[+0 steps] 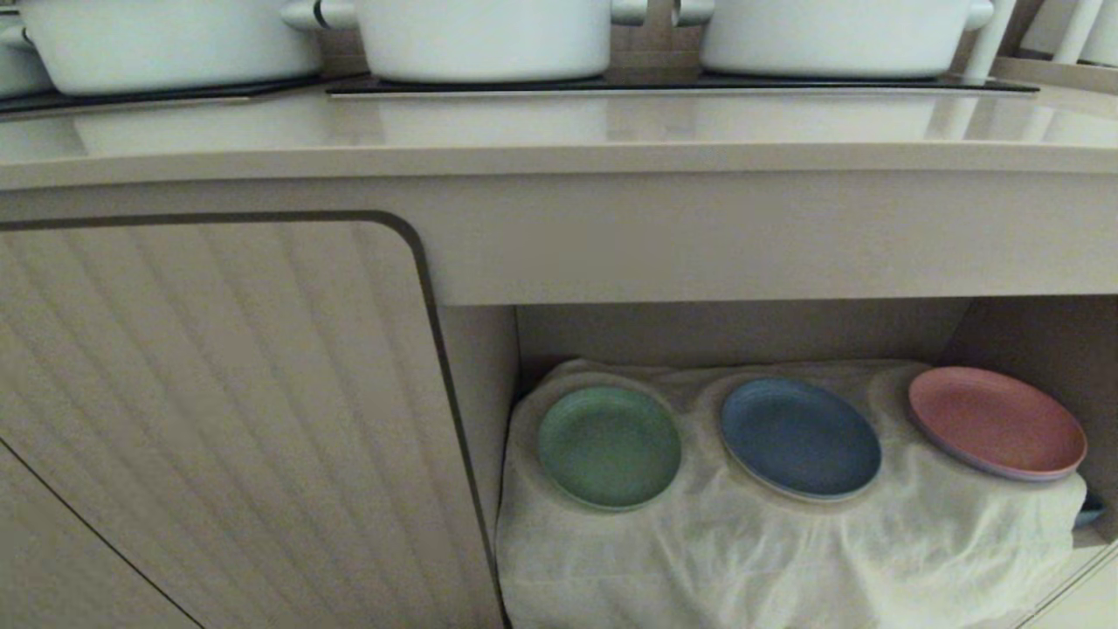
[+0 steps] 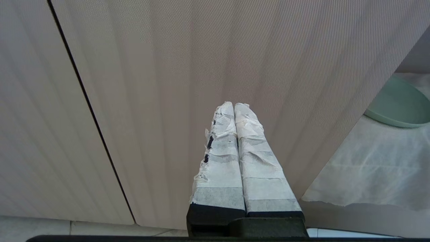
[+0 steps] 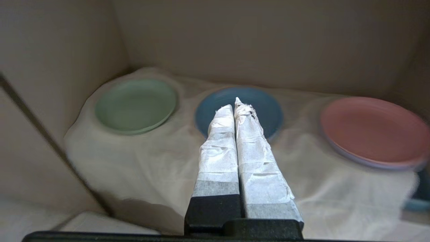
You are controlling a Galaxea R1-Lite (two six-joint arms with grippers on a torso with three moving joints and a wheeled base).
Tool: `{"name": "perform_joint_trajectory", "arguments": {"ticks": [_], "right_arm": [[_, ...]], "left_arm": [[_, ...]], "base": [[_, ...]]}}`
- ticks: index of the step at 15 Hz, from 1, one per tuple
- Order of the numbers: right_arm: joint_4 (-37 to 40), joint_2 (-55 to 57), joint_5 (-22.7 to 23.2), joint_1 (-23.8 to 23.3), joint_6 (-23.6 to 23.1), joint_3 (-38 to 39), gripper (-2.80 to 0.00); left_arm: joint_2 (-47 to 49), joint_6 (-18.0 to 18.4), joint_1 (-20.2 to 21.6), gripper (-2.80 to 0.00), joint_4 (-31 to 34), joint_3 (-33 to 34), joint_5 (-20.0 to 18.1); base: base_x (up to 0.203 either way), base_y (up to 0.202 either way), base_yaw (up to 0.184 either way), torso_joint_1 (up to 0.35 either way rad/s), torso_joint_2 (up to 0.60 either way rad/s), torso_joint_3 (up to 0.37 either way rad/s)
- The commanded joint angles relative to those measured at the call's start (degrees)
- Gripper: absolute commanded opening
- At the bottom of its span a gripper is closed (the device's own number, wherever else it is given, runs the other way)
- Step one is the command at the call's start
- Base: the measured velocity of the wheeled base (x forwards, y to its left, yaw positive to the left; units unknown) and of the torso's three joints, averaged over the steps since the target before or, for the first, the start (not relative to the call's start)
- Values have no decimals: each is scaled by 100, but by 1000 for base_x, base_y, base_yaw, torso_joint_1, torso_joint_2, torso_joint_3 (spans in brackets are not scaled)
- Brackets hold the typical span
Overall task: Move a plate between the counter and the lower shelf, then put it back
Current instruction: Pick up the plate in the cupboard
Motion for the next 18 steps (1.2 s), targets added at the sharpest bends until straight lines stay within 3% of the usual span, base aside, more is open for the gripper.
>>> {"name": "perform_joint_trajectory", "arguments": {"ticks": [1, 5, 14, 18], "right_arm": [[-205, 913, 181, 15, -40, -21, -280], [-394, 1826, 935, 20, -86, -27, -280], [-403, 3722, 2153, 37, -393, -39, -280], [-508, 4484, 2364, 593, -543, -158, -280]], "left_arm": [[-2, -8, 0, -280, 0, -1, 4], [-2, -8, 0, -280, 0, 0, 4], [-2, -8, 0, -280, 0, 0, 4], [-2, -8, 0, -280, 0, 0, 4]], "base": [[0, 0, 0, 0, 0, 0], [0, 0, 0, 0, 0, 0], [0, 0, 0, 0, 0, 0], [0, 0, 0, 0, 0, 0]]}}
